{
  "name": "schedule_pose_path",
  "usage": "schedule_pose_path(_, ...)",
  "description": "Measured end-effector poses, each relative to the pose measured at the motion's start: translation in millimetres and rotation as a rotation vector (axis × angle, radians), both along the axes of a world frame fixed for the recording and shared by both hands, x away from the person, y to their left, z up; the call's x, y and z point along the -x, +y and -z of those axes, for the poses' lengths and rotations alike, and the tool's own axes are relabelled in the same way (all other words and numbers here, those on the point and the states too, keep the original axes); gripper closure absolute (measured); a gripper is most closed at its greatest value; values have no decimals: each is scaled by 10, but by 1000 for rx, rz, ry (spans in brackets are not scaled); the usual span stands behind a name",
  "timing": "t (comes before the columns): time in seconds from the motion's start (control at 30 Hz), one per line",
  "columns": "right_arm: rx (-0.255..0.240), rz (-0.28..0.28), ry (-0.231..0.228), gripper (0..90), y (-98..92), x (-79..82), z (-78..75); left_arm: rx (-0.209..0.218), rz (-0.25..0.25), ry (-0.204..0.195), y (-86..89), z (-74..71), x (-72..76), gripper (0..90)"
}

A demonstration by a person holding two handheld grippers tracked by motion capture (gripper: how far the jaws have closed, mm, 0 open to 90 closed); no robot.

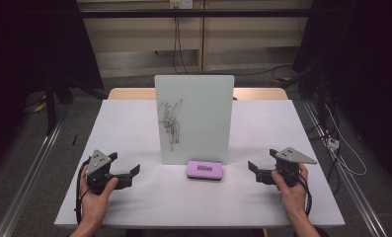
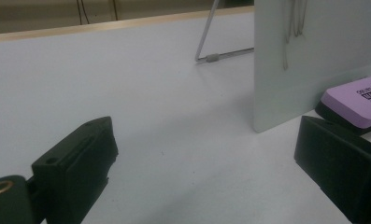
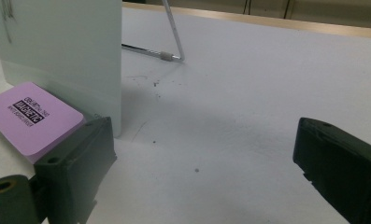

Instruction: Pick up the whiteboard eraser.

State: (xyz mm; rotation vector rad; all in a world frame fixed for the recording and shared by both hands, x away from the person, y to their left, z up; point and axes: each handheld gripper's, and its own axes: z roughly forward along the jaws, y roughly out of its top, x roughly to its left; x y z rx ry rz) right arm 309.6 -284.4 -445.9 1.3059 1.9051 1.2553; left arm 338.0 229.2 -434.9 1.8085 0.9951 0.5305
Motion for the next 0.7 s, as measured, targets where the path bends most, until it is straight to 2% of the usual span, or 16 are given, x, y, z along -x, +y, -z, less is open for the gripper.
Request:
schedule_pose_path(0.23, 4, -10, 4, 50, 11, -11, 21, -4, 5, 13, -11, 16, -12, 54)
schedule_pose_path(0.33, 29, -39, 10, 63, 45, -12, 27, -13, 6, 21, -32, 25, -5, 54)
schedule_pose_path(0.5, 9, -69, 9, 63, 67, -18, 27, -17, 12, 26, -61, 36, 6, 54)
schedule_pose_path(0.57, 11, -73, 8, 63, 73, -20, 28, -24, 18, 27, -72, 42, 7, 54)
schedule_pose_path(0.63, 33, -71, 15, 97, 120, -23, 34, -23, 21, 27, -78, 45, 2, 54)
schedule_pose_path(0.7, 13, -98, 24, 91, 154, -30, 38, -30, 32, 31, -91, 45, 5, 53)
